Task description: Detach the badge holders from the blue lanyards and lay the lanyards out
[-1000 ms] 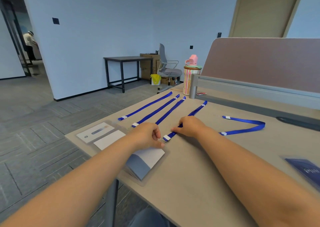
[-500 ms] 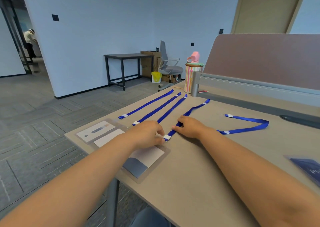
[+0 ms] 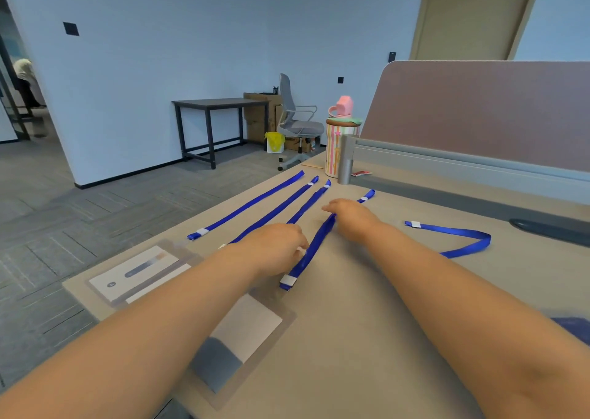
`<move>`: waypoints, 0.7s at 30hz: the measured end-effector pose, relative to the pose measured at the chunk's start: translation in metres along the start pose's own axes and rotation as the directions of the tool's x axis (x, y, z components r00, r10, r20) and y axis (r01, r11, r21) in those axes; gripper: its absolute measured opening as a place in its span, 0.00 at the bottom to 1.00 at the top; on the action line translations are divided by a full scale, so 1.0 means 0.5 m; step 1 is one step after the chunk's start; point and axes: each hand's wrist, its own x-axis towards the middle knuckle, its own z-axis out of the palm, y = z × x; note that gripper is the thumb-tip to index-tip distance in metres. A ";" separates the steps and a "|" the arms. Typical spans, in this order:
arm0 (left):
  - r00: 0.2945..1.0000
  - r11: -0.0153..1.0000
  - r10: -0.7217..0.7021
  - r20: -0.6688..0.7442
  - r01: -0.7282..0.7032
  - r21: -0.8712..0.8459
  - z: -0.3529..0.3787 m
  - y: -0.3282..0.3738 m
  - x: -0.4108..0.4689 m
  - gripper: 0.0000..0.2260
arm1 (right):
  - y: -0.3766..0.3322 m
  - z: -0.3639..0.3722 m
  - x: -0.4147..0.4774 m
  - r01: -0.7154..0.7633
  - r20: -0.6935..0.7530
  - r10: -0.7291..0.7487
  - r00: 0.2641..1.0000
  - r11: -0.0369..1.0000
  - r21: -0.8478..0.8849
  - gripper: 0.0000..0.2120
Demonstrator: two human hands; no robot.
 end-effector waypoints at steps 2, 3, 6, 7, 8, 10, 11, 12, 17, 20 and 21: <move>1.000 1.000 0.023 0.011 -0.023 -0.006 0.004 0.000 0.040 0.16 | 0.028 -0.005 0.019 0.007 0.037 -0.004 0.999 0.998 -0.066 0.30; 0.999 0.999 0.033 0.014 -0.033 -0.014 0.005 0.000 0.058 0.16 | 0.040 -0.006 0.026 0.011 0.054 -0.006 0.998 0.996 -0.092 0.29; 0.997 0.997 0.077 0.014 -0.077 -0.012 0.004 0.002 0.101 0.16 | 0.059 -0.005 0.034 0.021 0.101 -0.011 0.995 0.995 -0.098 0.22; 0.996 0.996 0.090 0.015 -0.090 -0.007 0.003 0.004 0.112 0.16 | 0.062 -0.003 0.035 0.026 0.100 -0.017 0.995 0.996 -0.084 0.21; 0.995 0.995 0.097 0.023 -0.097 -0.008 0.004 0.005 0.121 0.16 | 0.064 0.000 0.037 0.040 0.087 -0.034 0.996 0.996 -0.074 0.19; 0.993 0.994 0.105 0.050 -0.105 -0.008 0.007 0.007 0.132 0.15 | 0.071 0.010 0.042 0.071 0.032 -0.069 0.997 0.995 -0.066 0.19; 0.992 0.994 0.111 0.059 -0.111 -0.011 0.009 0.007 0.135 0.14 | 0.076 0.015 0.044 0.077 0.003 -0.077 0.997 0.994 -0.071 0.21; 0.992 0.993 0.116 0.057 -0.115 -0.020 0.012 0.007 0.138 0.14 | 0.079 0.017 0.045 0.079 -0.014 -0.081 0.997 0.993 -0.087 0.24; 0.993 0.991 0.119 0.029 -0.116 -0.073 0.018 -0.001 0.145 0.12 | 0.082 0.015 0.072 0.096 0.051 -0.088 0.995 0.976 -0.193 0.20; 0.991 0.990 0.117 0.058 -0.112 -0.087 0.018 -0.006 0.146 0.12 | 0.079 0.019 0.080 0.030 0.010 -0.029 1.000 0.983 -0.183 0.16; 0.991 0.990 0.117 0.066 -0.111 -0.090 0.017 -0.008 0.146 0.12 | 0.080 0.022 0.081 0.021 -0.008 -0.023 1.000 0.983 -0.180 0.15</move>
